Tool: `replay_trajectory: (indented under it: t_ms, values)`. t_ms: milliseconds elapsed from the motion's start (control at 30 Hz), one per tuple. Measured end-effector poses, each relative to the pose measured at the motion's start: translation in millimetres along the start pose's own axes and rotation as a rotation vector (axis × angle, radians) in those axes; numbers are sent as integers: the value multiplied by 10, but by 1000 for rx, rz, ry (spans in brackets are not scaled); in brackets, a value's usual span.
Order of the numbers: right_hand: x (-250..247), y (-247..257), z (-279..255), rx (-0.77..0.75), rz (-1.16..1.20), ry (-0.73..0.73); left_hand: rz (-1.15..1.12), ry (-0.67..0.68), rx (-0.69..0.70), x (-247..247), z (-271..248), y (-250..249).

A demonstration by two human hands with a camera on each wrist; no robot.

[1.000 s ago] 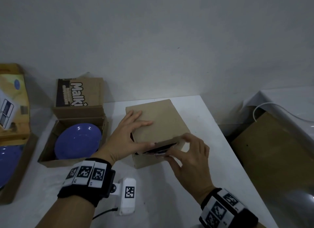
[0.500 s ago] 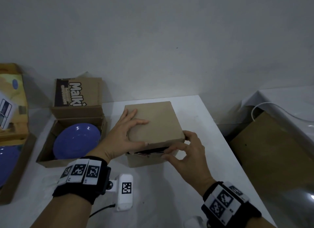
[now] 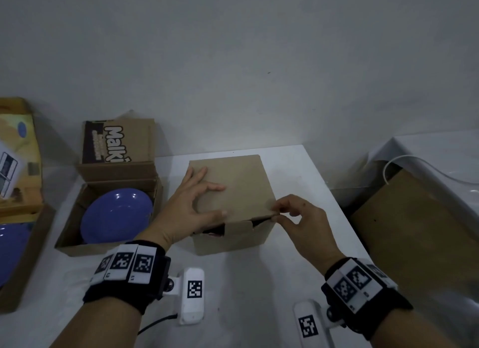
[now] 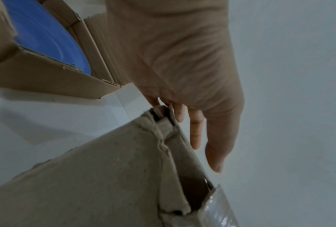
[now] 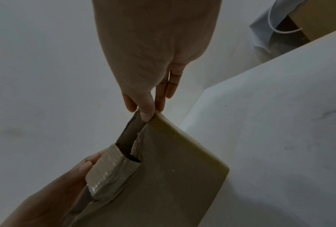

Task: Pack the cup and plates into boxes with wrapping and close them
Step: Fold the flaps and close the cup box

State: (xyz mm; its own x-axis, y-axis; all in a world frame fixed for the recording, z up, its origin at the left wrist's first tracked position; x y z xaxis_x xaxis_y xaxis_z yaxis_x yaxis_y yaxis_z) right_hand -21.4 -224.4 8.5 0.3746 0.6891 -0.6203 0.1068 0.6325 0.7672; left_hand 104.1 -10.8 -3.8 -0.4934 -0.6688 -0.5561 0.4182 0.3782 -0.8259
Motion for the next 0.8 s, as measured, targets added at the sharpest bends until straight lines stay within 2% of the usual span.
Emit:
replay_trajectory:
  t_ms: [67,167,267,433,500,567,600,667,733,800]
  values:
    - [5,17,2,1,28,20,3,-69,-3,-4,-5,14]
    - [-1,36,36,108,132,84,-31,-164,-50,-8,-23,55]
    - [12,16,59,210,159,93,-90,-171,-84,6,-12,79]
    - [96,-28,69,284,61,87,18,-155,-65,48,75,119]
    - [103,10,79,196,-26,55,39,-158,-61,79,112,122]
    - [99,149,57,-55,-135,-19,59,-173,-50,100,152,114]
    - [126,237,15,-183,-146,-9,62,-178,-46,106,167,112]
    - [247,363,-96,-347,-175,89,51,-179,-43,116,180,119]
    - [377,391,-166,-437,-304,129,39,-176,-42,121,171,125]
    - [441,374,-168,-462,-383,106,29,-182,-45,124,154,124]
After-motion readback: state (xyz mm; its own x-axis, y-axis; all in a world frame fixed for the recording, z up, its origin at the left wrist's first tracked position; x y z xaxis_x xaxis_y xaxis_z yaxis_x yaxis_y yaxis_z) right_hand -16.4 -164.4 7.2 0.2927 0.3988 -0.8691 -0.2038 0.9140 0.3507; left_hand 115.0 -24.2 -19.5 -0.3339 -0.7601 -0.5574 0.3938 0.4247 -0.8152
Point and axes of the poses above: each hand's wrist, its own z-axis towards the middle knuckle, its own x-axis out of the palm, y = z × x, the point moved 4 cm from there along z, towards the middle knuckle, and after that the axes turned 4 degrees about x, right-handed, at the moved point
